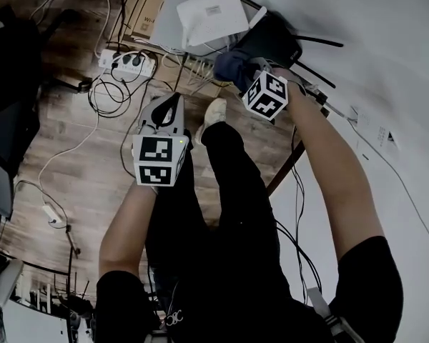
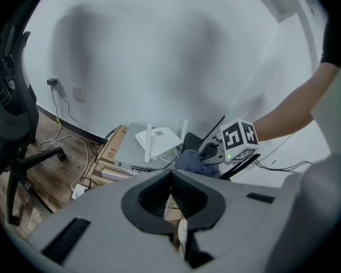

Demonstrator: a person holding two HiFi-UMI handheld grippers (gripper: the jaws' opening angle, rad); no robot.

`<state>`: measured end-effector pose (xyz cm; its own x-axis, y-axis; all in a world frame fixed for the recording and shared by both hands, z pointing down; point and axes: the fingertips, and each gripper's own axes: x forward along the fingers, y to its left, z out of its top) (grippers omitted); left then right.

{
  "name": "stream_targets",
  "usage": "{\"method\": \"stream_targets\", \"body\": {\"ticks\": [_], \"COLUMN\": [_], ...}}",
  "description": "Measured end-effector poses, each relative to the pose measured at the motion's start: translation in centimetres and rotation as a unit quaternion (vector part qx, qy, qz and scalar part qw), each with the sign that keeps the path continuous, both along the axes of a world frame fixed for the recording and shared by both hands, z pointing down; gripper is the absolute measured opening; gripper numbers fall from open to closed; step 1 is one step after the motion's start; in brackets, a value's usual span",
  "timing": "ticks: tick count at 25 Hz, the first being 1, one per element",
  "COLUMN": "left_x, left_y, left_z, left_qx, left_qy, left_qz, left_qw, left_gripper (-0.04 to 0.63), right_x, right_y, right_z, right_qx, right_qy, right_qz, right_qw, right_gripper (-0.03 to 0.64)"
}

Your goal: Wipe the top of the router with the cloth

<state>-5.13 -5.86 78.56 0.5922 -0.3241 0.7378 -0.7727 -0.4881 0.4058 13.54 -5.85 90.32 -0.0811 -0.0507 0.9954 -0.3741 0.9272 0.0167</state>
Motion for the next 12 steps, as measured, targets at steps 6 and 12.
{"method": "stream_targets", "body": {"ticks": [6, 12], "left_x": [-1.0, -2.5], "left_y": [0.6, 0.3], "left_z": [0.4, 1.1], "left_qx": [-0.004, -0.002], "left_qy": [-0.003, -0.011], "left_qz": [0.007, -0.010], "left_qw": [1.0000, 0.9999], "left_gripper": [0.003, 0.003], "right_x": [1.0, 3.1], "right_y": [3.0, 4.8], "right_z": [-0.1, 0.2], "right_qx": [-0.052, -0.084], "right_qy": [0.007, 0.050], "right_qz": [-0.146, -0.211], "right_qw": [0.988, 0.973], "right_gripper": [0.020, 0.020]}}
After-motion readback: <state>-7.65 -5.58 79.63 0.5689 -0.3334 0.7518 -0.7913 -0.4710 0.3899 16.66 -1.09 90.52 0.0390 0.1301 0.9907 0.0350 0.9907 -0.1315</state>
